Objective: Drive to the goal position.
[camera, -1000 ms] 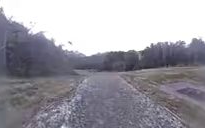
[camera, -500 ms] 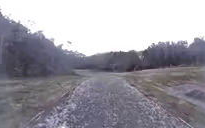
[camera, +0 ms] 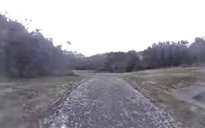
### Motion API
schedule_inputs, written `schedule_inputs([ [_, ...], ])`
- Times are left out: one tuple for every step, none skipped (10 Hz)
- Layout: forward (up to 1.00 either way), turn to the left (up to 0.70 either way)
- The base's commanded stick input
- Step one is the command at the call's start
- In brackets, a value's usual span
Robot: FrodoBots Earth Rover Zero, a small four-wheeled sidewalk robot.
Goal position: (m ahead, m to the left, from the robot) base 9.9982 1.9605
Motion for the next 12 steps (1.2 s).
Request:
schedule_inputs([
  [0.70, -0.08],
  [0.70, -0.03],
  [0.70, -0.11],
  [0.70, -0.10],
  [0.70, 0.00],
  [0.70, 0.00],
  [0.70, 0.00],
  [0.70, -0.04],
  [0.70, -0.09],
  [0.70, -0.09],
  [0.70, -0.06],
  [0.70, 0.00],
])
